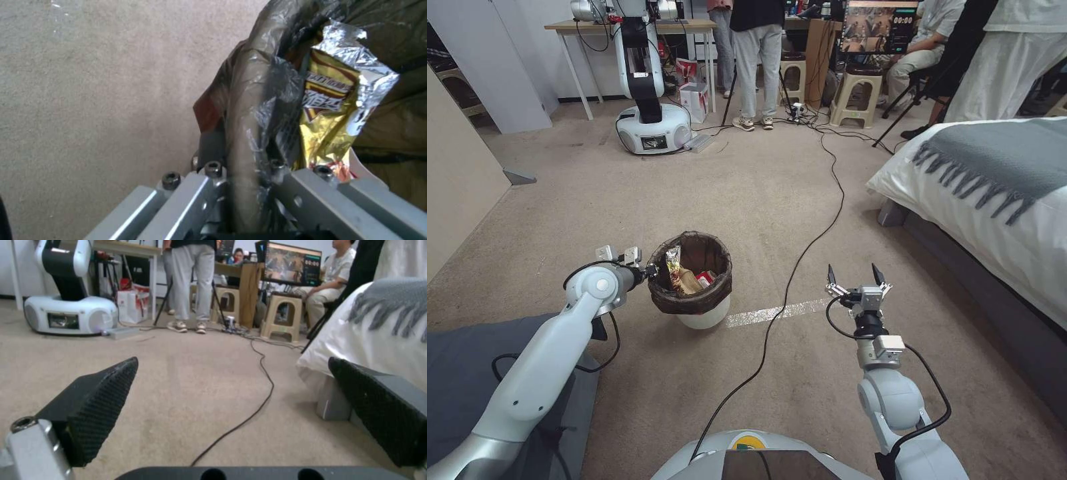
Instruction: Pick up the trash bin, then pick up the garbage from the floor and place it into the trash bin.
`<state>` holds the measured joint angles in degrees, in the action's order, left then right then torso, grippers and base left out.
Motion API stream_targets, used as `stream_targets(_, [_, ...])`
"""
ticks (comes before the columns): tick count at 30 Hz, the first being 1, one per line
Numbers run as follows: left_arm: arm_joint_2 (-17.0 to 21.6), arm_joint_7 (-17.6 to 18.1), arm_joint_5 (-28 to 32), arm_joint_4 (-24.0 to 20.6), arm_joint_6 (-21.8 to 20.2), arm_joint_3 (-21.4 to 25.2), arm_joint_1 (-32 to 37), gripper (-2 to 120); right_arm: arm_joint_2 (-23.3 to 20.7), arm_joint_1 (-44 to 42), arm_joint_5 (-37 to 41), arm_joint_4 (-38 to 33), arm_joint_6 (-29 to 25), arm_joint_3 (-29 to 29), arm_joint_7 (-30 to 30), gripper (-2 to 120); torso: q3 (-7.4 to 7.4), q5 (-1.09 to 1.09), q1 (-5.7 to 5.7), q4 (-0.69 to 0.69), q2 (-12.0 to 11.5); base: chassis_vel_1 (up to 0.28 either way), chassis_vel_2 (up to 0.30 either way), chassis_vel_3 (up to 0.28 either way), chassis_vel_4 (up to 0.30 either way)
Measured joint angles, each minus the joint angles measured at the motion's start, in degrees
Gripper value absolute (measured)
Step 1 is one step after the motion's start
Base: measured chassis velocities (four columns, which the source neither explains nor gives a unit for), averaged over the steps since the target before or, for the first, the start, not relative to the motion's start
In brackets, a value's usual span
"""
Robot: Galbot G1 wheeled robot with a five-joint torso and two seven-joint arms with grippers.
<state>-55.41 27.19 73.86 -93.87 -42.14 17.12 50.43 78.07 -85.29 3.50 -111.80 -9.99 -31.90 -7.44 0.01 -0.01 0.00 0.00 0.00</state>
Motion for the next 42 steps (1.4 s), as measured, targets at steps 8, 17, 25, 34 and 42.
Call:
stream_targets(8, [-1.8,1.9,-0.4,4.4,0.0,-3.8,-5.7,0,0.3,0.2,-0.3,0.9,-0.2,0.0,-0.1,100,-0.01,0.02,0.00,0.00,0.0,0.000,0.000,0.000,0.000])
stream_targets(17, [-2.5,2.1,-0.5,8.5,0.0,-6.0,-9.5,0,0.3,0.3,-0.5,1.1,-0.2,0.1,-0.2,100,0.00,0.01,0.00,0.00,0.0,0.000,0.000,0.000,0.000])
stream_targets(25, [-2.9,2.0,-0.4,9.2,0.0,-6.6,-10.6,9,0.0,0.3,-0.5,1.1,-0.2,-0.1,-0.3,100,-0.01,0.01,0.00,-0.01,0.0,0.000,0.000,0.000,0.000])
stream_targets(34, [-3.3,1.6,-1.1,9.7,0.0,-6.4,-10.5,41,-0.1,0.4,-0.5,1.4,0.0,0.2,-0.4,100,-0.01,0.01,0.00,0.00,0.0,0.000,0.000,0.000,0.000])
stream_targets(42, [-2.8,1.6,-2.3,7.3,0.0,-5.1,-9.9,71,-0.2,0.6,-0.6,1.8,0.0,0.4,-0.4,100,-0.01,0.00,0.00,-0.02,0.0,0.000,0.000,0.000,0.000])
